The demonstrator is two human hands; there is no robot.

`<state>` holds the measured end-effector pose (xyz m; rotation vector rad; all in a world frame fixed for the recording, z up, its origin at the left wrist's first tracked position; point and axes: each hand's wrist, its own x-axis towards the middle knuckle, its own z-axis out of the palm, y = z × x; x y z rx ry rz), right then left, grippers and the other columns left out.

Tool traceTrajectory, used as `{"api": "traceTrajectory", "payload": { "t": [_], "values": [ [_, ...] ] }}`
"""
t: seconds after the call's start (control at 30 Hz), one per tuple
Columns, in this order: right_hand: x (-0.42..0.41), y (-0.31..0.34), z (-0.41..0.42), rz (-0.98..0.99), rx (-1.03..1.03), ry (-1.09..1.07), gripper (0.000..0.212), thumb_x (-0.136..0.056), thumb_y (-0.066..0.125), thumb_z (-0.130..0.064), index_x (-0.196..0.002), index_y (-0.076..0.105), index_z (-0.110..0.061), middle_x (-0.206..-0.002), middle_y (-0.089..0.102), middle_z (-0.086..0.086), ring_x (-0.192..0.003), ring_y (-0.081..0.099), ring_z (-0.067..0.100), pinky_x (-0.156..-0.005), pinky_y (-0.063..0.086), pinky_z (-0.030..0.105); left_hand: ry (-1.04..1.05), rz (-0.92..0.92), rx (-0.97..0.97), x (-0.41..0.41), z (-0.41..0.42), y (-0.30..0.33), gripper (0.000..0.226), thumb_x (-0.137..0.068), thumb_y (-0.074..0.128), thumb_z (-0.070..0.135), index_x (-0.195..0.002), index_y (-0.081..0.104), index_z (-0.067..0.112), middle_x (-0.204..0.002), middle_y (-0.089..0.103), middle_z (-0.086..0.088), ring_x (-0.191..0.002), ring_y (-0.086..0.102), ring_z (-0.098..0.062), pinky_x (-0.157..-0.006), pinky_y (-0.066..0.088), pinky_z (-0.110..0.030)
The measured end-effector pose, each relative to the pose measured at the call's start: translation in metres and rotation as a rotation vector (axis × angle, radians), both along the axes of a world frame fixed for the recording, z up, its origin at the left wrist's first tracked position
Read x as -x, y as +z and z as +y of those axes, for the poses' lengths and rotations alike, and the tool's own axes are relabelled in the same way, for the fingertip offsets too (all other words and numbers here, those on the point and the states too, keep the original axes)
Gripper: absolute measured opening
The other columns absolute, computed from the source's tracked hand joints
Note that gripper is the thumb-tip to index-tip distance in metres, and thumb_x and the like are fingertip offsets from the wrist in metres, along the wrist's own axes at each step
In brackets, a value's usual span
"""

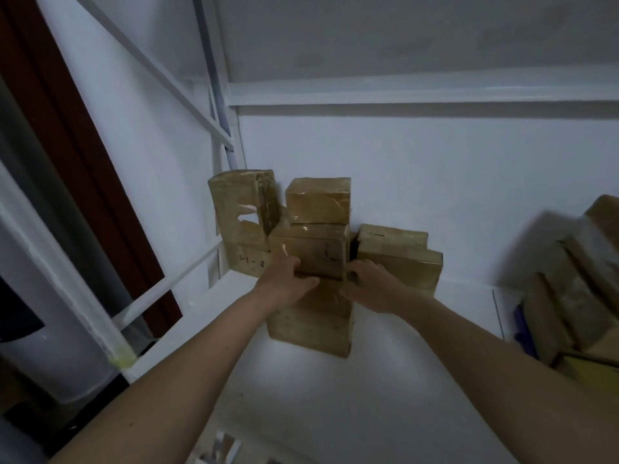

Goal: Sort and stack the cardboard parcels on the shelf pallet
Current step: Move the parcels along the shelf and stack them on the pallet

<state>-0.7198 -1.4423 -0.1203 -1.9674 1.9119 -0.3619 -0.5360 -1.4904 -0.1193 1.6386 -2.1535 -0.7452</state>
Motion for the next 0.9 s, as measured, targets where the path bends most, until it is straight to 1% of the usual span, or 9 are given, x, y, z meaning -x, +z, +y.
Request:
{"api": "traceTrajectory", "payload": {
  "t": [0.13,0.23,0.33,0.43,0.5,0.57,0.67,0.8,0.9],
  "values": [
    [-0.021,0.016,-0.043,-0.159,0.237,-0.252,0.038,-0.093,0.053,-0.030,-0.125,0.048,-0.010,-0.118,0.053,0.010,-0.109,0.053,0.030,-0.092,0.048,0.044,0.015,0.113,0.041,-0.027,-0.050,0.015,0.036,-0.085,0.066,0.038,-0.112,0.059,0.017,-0.109,0.063,-0.003,-0.091,0.059,-0.015,-0.077,0.052,-0.029],
    [-0.027,0.030,-0.077,-0.300,0.396,-0.468,0.050,-0.093,0.056,-0.031,-0.133,0.039,-0.005,-0.128,0.043,0.013,-0.115,0.048,0.029,-0.095,0.046,0.040,0.003,0.118,0.058,-0.038,-0.087,0.026,0.057,-0.086,0.063,0.041,-0.129,0.050,0.006,-0.125,0.058,-0.016,-0.109,0.059,-0.029,-0.093,0.051,-0.043],
    [-0.027,0.040,-0.106,-0.475,0.382,-0.568,0.070,-0.093,0.058,-0.029,-0.146,0.022,-0.003,-0.147,0.030,0.015,-0.133,0.035,0.031,-0.108,0.036,0.040,-0.007,0.132,0.045,-0.038,-0.113,0.033,0.081,-0.085,0.062,0.052,-0.148,0.029,0.014,-0.148,0.041,-0.009,-0.132,0.043,-0.029,-0.107,0.038,-0.045],
    [-0.025,0.042,-0.121,-0.640,0.311,-0.610,0.076,-0.094,0.057,-0.023,-0.151,0.010,-0.005,-0.155,0.023,0.013,-0.140,0.028,0.029,-0.108,0.030,0.034,-0.043,0.205,-0.023,-0.027,-0.129,0.035,0.068,-0.090,0.058,0.044,-0.146,0.030,0.018,-0.148,0.040,-0.004,-0.127,0.044,-0.024,-0.093,0.040,-0.032],
    [-0.025,0.040,-0.123,-0.737,0.261,-0.603,0.076,-0.094,0.055,-0.020,-0.152,0.006,-0.009,-0.154,0.026,0.011,-0.133,0.037,0.026,-0.098,0.037,0.027,-0.066,0.306,-0.085,-0.017,-0.138,0.035,0.047,-0.093,0.053,0.033,-0.136,0.041,0.018,-0.136,0.050,-0.005,-0.113,0.050,-0.021,-0.079,0.041,-0.029],
    [-0.026,0.039,-0.122,-0.803,0.217,-0.587,0.075,-0.094,0.055,-0.016,-0.152,0.007,-0.012,-0.145,0.039,0.010,-0.108,0.051,0.017,-0.075,0.043,0.015,-0.072,0.364,-0.123,-0.008,-0.143,0.032,0.044,-0.095,0.051,0.027,-0.137,0.042,0.018,-0.132,0.053,-0.005,-0.110,0.051,-0.020,-0.076,0.040,-0.029],
    [-0.026,0.039,-0.119,-0.864,0.211,-0.562,0.065,-0.090,0.059,-0.012,-0.146,0.027,-0.015,-0.120,0.055,0.005,-0.083,0.054,0.007,-0.052,0.042,0.012,-0.093,0.453,-0.143,0.003,-0.143,0.026,0.047,-0.096,0.050,0.020,-0.142,0.040,0.024,-0.132,0.053,0.001,-0.101,0.048,-0.013,-0.068,0.036,-0.021],
    [-0.020,0.043,-0.108,-0.872,0.313,-0.563,0.060,-0.089,0.058,-0.008,-0.141,0.030,-0.015,-0.107,0.049,-0.003,-0.083,0.050,0.004,-0.058,0.041,0.013,-0.127,0.566,-0.118,0.014,-0.133,0.026,0.046,-0.096,0.050,0.016,-0.139,0.041,0.027,-0.119,0.050,0.010,-0.100,0.045,-0.007,-0.065,0.033,-0.016],
    [-0.012,0.050,-0.090,-0.843,0.426,-0.583,0.061,-0.087,0.061,-0.004,-0.139,0.031,-0.013,-0.111,0.049,-0.003,-0.097,0.053,0.011,-0.069,0.044,0.014,-0.171,0.637,-0.109,0.026,-0.121,0.033,0.031,-0.092,0.054,0.017,-0.118,0.048,0.035,-0.114,0.057,0.010,-0.106,0.053,-0.014,-0.079,0.042,-0.026]
  ]
}}
